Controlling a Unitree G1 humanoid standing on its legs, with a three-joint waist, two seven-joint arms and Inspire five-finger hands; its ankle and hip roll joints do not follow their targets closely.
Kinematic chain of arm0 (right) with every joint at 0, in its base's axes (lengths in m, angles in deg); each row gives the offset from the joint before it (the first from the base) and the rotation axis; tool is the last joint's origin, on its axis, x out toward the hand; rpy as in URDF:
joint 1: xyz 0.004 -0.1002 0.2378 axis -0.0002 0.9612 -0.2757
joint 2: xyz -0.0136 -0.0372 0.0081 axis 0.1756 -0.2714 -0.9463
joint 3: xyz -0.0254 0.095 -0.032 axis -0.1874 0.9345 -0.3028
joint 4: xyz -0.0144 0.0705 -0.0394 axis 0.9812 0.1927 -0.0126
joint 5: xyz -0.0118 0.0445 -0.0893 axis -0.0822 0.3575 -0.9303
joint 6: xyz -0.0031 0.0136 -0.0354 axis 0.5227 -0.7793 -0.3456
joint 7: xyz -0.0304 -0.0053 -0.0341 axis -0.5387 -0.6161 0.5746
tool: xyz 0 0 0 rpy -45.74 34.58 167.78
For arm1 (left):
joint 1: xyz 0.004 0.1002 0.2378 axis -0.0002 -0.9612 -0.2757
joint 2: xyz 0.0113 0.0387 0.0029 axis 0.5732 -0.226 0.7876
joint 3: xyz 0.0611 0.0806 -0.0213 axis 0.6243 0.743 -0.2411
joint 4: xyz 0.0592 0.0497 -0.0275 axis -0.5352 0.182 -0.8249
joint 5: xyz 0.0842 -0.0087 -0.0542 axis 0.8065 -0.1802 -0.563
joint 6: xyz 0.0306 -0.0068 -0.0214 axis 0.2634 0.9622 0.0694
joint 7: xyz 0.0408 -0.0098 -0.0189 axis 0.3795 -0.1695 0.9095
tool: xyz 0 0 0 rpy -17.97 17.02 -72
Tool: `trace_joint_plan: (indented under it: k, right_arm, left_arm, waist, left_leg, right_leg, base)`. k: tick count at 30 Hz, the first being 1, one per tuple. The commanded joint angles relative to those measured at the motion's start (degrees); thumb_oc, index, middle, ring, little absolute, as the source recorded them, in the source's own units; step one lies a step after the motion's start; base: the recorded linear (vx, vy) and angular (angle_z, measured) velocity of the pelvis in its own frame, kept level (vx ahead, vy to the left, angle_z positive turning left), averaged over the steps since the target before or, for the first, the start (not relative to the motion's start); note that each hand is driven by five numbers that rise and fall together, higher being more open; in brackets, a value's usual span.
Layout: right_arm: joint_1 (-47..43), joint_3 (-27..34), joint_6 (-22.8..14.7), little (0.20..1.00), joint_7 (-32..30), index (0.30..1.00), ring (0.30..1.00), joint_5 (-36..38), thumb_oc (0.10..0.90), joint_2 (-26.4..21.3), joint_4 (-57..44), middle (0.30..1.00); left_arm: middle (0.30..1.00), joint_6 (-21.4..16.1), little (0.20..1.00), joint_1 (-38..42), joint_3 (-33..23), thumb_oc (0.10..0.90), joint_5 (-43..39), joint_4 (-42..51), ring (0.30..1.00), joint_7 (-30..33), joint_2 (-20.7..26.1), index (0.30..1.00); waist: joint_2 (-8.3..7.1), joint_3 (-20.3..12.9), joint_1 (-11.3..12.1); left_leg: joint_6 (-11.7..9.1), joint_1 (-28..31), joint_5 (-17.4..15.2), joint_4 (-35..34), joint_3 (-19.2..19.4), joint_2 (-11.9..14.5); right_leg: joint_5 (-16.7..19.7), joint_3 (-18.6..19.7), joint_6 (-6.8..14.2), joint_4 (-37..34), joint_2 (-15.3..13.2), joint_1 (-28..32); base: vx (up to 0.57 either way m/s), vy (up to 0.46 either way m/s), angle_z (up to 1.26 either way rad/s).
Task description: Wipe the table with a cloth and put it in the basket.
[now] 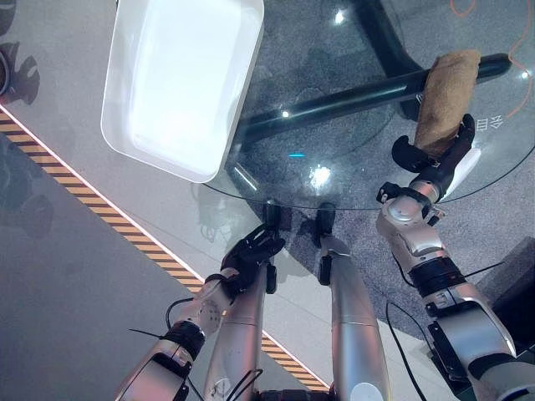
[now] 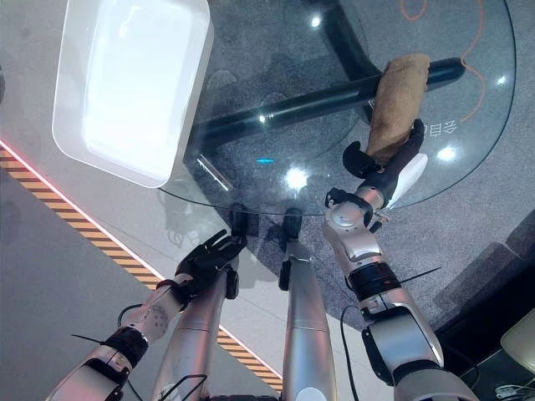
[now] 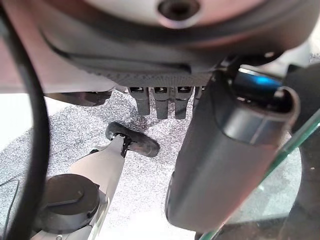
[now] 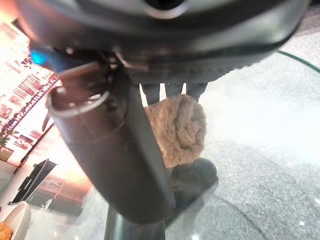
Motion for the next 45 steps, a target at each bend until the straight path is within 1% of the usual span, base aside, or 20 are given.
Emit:
trace_joint_plan:
  k: [1,2,3,5,10,19,23,28,30,31,33,37,45]
  right_arm:
    - [-0.4,1.3,-0.3,0.365,-0.2,0.441,0.441,0.7,0.265,-3.1,-1.8,0.441]
    - [-0.3,1.3,-0.1,0.31,-0.1,0.394,0.394,0.6,0.21,-3.3,-2.0,0.394]
    - [-0.2,1.4,0.1,0.2,-0.1,0.3,0.3,0.4,0.1,-3.3,-2.2,0.3]
    - [-0.5,1.6,-0.7,0.2,-0.2,0.3,0.3,0.4,0.1,-3.6,-1.8,0.3]
    - [-1.5,1.6,-1.2,0.2,-0.1,0.3,0.3,0.5,0.1,-4.1,-1.3,0.3]
    - [-2.4,1.7,0.6,0.2,1.6,0.3,0.3,0.9,0.1,-4.7,-1.0,0.3]
    - [-2.0,1.4,0.5,0.2,2.3,0.3,0.3,1.1,0.1,-4.4,-0.5,0.3]
    - [-1.6,1.4,-0.4,0.2,2.7,0.3,0.3,0.8,0.1,-4.4,-1.4,0.3]
    - [-2.0,1.3,-1.6,0.2,3.5,0.3,0.3,-0.2,0.1,-4.5,-2.1,0.3]
    - [-2.1,1.3,-1.5,0.2,3.7,0.3,0.3,-0.7,0.1,-4.5,-2.5,0.3]
    - [-2.3,1.0,-1.1,0.2,5.1,0.3,0.3,-3.0,0.1,-4.7,-4.6,0.3]
    - [-2.6,-0.3,1.5,0.2,9.4,0.3,0.3,-7.3,0.1,-4.5,-9.1,0.3]
    - [-2.9,-3.9,4.4,0.2,18.4,0.3,0.3,-11.8,0.1,-2.9,-14.2,0.3]
  left_arm:
    - [0.9,2.9,0.9,-6.1,3.3,0.8,0.0,-0.3,0.9,-1.0,-2.0,0.9]
    - [0.9,2.9,0.9,-6.2,3.4,0.8,0.1,-0.2,0.9,-1.1,-1.9,0.9]
    - [0.9,2.9,0.9,-6.4,3.5,0.8,0.3,0.0,0.9,-1.1,-1.9,0.9]
    - [0.9,2.9,0.9,-6.6,3.5,0.8,0.6,-0.1,0.9,-1.3,-1.9,0.9]
    - [0.9,2.9,0.9,-6.5,3.5,0.8,0.2,-0.3,0.9,-1.3,-1.9,0.9]
    - [0.9,2.9,0.9,-6.4,3.3,0.8,0.3,-0.3,0.9,-1.5,-1.9,0.9]
    - [0.9,2.9,0.9,-6.4,3.4,0.8,0.0,-0.3,0.9,-1.4,-1.9,0.9]
    - [0.9,2.9,0.9,-6.6,3.7,0.8,-0.4,0.6,0.9,-0.8,-1.9,0.9]
    - [0.9,3.0,0.9,-6.7,3.5,0.8,-0.6,0.8,0.9,-1.0,-1.8,0.9]
    - [0.9,3.0,0.9,-6.7,3.6,0.8,-0.7,0.8,0.9,-1.0,-1.8,0.9]
    - [0.9,2.9,0.9,-6.8,3.7,0.8,-1.2,1.1,0.9,-1.1,-1.7,0.9]
    - [0.9,2.7,0.9,-6.8,3.4,0.8,-0.9,1.0,0.9,-1.2,-2.1,0.9]
    - [0.9,2.1,0.9,-7.2,3.0,0.8,-0.5,0.5,0.9,-2.0,-3.0,0.9]
  waist:
    - [0.88,-1.1,0.5]
    - [0.93,-1.1,0.6]
    - [0.96,-1.1,0.6]
    - [1.02,-1.1,0.8]
    - [0.94,-1.1,0.8]
    - [0.8,-1.1,1.0]
    - [0.75,-1.1,1.1]
    - [0.87,-1.1,1.2]
    - [0.99,-1.1,1.2]
    - [1.01,-1.1,1.2]
    - [1.0,-1.1,1.2]
    - [1.03,-1.1,1.1]
    - [1.15,-1.1,1.2]
  left_leg:
    - [2.2,-3.7,-7.7,12.2,-1.3,-0.8]
    - [2.2,-3.9,-7.6,12.3,-1.4,-0.9]
    - [2.2,-4.0,-7.7,12.4,-1.5,-0.9]
    - [2.2,-4.3,-7.8,12.6,-1.6,-0.9]
    - [2.1,-4.7,-7.8,12.9,-1.7,-1.0]
    - [2.2,-4.7,-7.9,13.0,-1.9,-1.0]
    - [2.1,-4.7,-7.9,12.9,-2.1,-1.1]
    - [2.2,-4.9,-8.0,12.9,-2.1,-1.1]
    - [2.3,-5.2,-8.0,13.1,-2.1,-1.2]
    - [2.3,-5.3,-8.0,13.1,-2.0,-1.2]
    - [2.3,-5.4,-8.0,13.3,-2.0,-1.2]
    - [2.4,-5.5,-8.1,13.2,-1.8,-1.3]
    - [2.4,-5.6,-8.0,13.1,-1.5,-1.4]
  right_leg:
    - [8.2,0.9,3.7,-9.2,0.5,0.3]
    - [8.2,0.9,3.7,-9.2,0.5,0.1]
    - [8.2,1.0,3.7,-9.1,0.5,0.0]
    - [8.2,0.9,3.7,-8.9,0.5,-0.3]
    - [8.2,1.0,3.8,-8.5,0.7,-0.8]
    - [8.0,0.8,3.8,-8.3,0.7,-0.8]
    - [8.1,0.6,3.9,-8.3,0.6,-0.8]
    - [8.2,0.5,4.0,-8.4,0.4,-1.0]
    - [8.2,0.6,4.1,-8.1,0.5,-1.3]
    - [8.2,0.6,4.1,-8.1,0.5,-1.3]
    - [8.2,0.7,4.3,-8.0,0.4,-1.4]
    - [8.2,0.8,4.4,-7.9,0.3,-1.7]
    - [7.7,0.7,4.4,-7.6,0.1,-2.0]
  base:
    - [0.0,0.0,0.0]
    - [0.0,0.0,0.0]
    - [0.0,0.0,0.0]
    - [0.0,0.0,0.0]
    - [0.0,0.0,0.0]
    - [0.0,0.002,0.01]
    - [0.0,0.009,0.02]
    - [0.0,0.008,0.0]
    - [0.0,0.039,0.01]
    - [0.0,0.032,0.0]
    - [0.0,0.042,0.0]
    - [0.0,0.046,0.0]
    - [0.0,0.041,-0.01]
